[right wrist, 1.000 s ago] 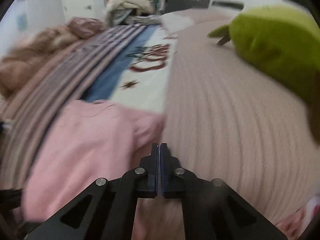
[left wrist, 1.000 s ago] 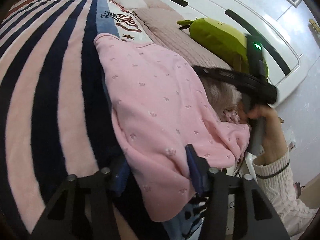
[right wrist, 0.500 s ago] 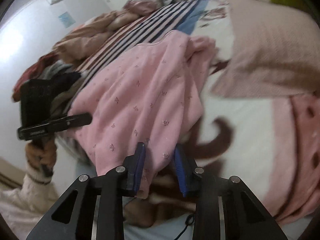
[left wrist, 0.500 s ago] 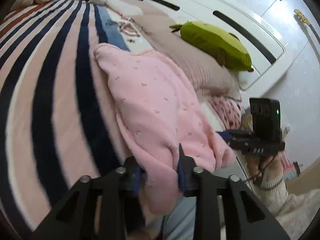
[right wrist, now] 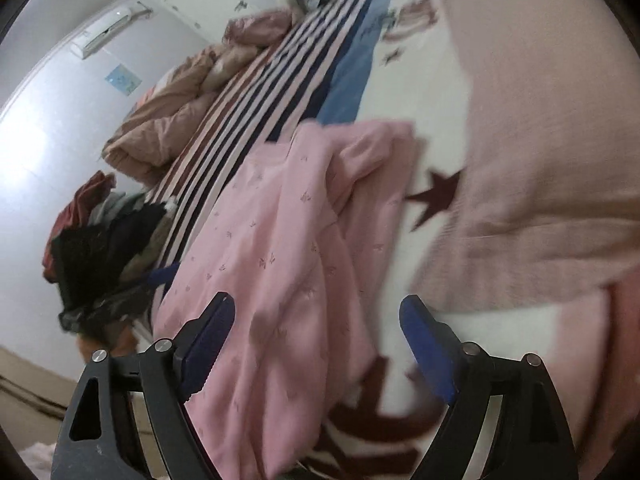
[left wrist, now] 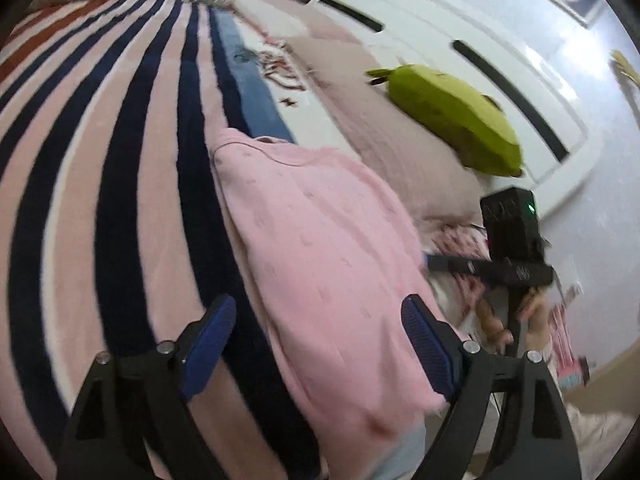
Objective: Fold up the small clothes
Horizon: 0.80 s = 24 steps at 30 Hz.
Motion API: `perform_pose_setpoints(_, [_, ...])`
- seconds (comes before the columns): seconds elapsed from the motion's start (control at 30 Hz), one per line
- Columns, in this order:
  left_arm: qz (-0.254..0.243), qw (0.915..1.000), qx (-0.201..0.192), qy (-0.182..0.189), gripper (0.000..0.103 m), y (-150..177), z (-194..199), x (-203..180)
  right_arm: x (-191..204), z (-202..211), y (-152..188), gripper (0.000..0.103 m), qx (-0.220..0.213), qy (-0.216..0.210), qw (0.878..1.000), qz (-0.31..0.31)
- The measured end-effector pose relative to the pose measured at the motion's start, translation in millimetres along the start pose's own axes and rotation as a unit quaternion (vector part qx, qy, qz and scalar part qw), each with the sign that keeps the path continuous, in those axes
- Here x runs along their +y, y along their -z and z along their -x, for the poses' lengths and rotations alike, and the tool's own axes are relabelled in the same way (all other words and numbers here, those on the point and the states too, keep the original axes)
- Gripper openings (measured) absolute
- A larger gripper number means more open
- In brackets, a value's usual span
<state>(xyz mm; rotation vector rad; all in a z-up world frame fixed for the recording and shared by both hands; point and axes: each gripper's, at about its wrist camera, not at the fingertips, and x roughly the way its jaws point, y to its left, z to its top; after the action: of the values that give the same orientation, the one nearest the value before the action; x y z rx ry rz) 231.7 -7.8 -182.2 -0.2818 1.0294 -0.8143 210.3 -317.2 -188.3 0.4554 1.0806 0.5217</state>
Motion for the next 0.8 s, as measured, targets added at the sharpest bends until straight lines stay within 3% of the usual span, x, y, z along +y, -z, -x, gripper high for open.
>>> perform_pose_setpoints(0.07, [0.020, 0.9997, 0.013, -0.001, 0.061, -11, -16, 9, -1, -15, -3, 0.078, 0.017, -0.002, 1.000, 0.005])
perform_pose_setpoints(0.1, [0.032, 0.9992, 0.023, 0.006, 0.043, -14, -24, 12, -1, -20, -5, 0.072, 0.015, 0.001, 1.000, 0.012])
perform_pose_setpoints(0.17, [0.041, 0.9986, 0.032, 0.005, 0.030, -18, -33, 16, -2, -25, -6, 0.054, 0.012, -0.015, 1.000, 0.009])
perform_pose_setpoints(0.2, [0.036, 0.9988, 0.032, 0.000, 0.022, -19, -34, 14, -4, -28, -7, 0.032, 0.015, -0.032, 0.999, -0.004])
perform_pose_setpoints(0.23, [0.033, 0.9990, 0.031, -0.003, 0.019, -20, -34, 12, -6, -35, -7, 0.019, 0.024, -0.057, 0.998, -0.020])
perform_pose_setpoints(0.37, [0.010, 0.9997, 0.011, -0.018, 0.016, -24, -15, -8, 7, -34, -5, 0.013, 0.001, -0.054, 0.999, 0.003])
perform_pose_setpoints(0.5, [-0.026, 0.9992, -0.018, -0.026, 0.016, -37, 18, -32, 35, -9, -11, 0.011, -0.043, -0.081, 0.995, 0.032])
perform_pose_setpoints(0.67, [-0.069, 0.9938, -0.074, -0.045, 0.016, -56, 82, -68, 98, 21, -32, 0.011, -0.090, -0.105, 0.986, 0.089])
perform_pose_setpoints(0.8, [-0.104, 0.9834, -0.123, -0.083, 0.016, -70, 155, -96, 170, 40, -55, 0.011, -0.126, -0.130, 0.972, 0.148])
